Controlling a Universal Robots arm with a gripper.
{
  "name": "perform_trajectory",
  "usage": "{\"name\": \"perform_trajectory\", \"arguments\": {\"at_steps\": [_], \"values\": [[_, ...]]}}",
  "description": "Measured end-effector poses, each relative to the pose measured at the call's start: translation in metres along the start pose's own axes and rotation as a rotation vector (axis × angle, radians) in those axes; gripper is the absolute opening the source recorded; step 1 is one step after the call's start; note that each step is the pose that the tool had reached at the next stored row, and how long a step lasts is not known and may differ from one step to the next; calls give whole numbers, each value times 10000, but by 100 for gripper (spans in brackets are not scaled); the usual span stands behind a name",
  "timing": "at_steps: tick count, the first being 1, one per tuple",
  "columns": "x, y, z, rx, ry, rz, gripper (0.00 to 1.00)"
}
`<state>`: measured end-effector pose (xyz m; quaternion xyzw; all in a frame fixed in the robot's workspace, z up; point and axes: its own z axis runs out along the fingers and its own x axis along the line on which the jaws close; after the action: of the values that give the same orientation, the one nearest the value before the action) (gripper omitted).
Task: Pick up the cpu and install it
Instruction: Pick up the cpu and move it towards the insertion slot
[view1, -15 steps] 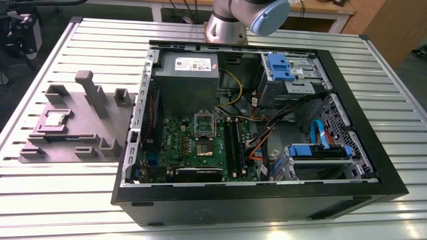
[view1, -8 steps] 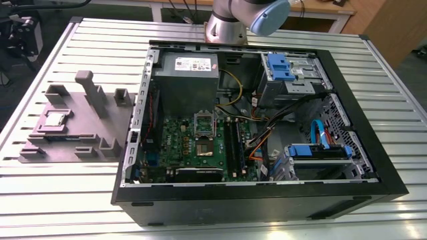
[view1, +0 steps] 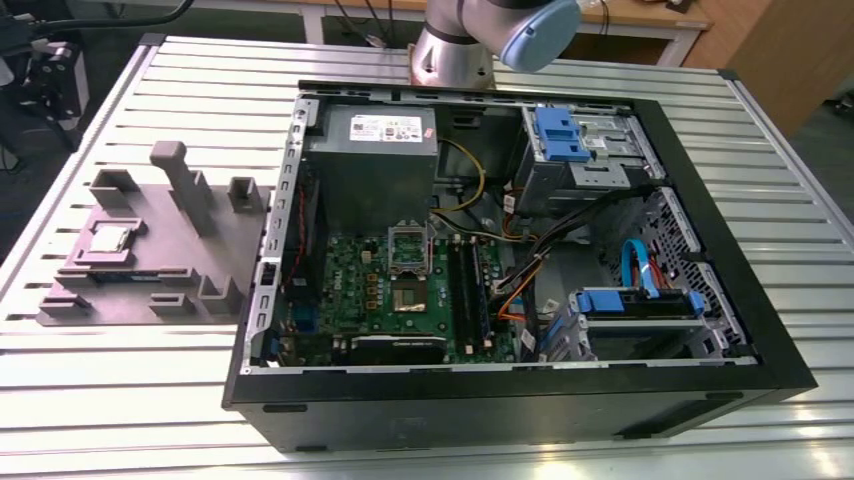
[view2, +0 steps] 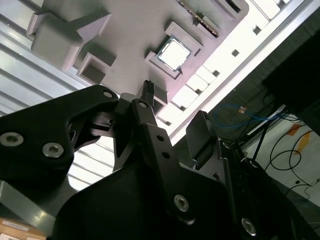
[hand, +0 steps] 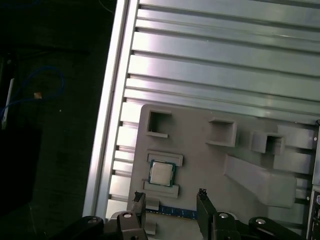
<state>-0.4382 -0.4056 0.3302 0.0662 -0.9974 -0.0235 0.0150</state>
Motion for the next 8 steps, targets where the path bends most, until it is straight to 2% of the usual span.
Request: {"name": "perform_trajectory", "arguments": {"at_steps": [3,8], "values": [[1,-11,32,1,31,-96,53],[2,-18,40,0,31,-102,53]]}}
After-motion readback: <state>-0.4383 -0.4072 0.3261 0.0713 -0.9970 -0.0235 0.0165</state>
